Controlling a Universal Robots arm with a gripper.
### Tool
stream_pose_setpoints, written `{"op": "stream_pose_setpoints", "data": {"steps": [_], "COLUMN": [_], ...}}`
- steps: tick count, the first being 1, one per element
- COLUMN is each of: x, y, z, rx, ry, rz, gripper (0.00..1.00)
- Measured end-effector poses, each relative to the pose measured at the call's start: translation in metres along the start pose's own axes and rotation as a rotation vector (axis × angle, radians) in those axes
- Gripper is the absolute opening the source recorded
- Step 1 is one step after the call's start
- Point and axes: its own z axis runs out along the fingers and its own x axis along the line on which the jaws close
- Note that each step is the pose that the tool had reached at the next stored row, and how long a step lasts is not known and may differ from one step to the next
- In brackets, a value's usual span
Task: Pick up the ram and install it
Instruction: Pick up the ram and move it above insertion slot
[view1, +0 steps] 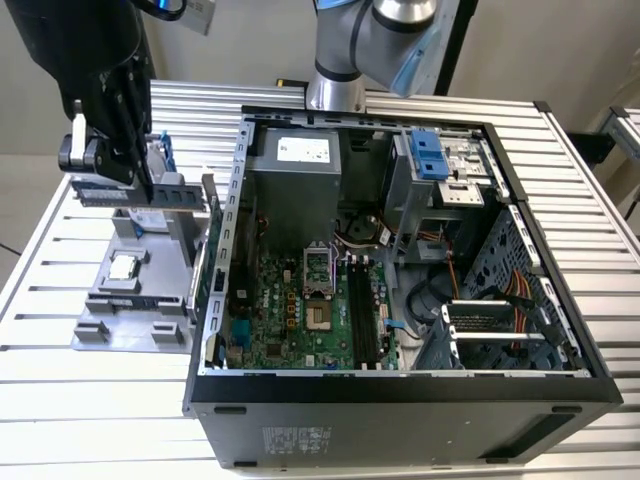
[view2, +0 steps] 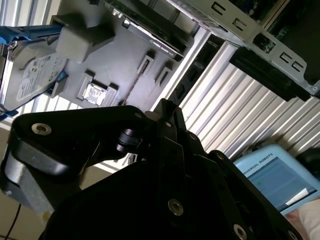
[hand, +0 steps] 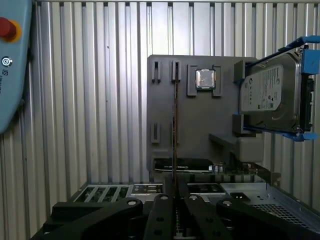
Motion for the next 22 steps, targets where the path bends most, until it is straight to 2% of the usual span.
{"op": "stream_pose_setpoints", "data": {"steps": [12,22], "x": [-0.0009,-0.0026], "y": [-0.0113,-0.0181], "z": [-0.0002,-0.0002], "rx": [0.0,0.0], "ry": [0.0001,0.0001], "rz": [0.0,0.0], "gripper": [0.0,0.0]}}
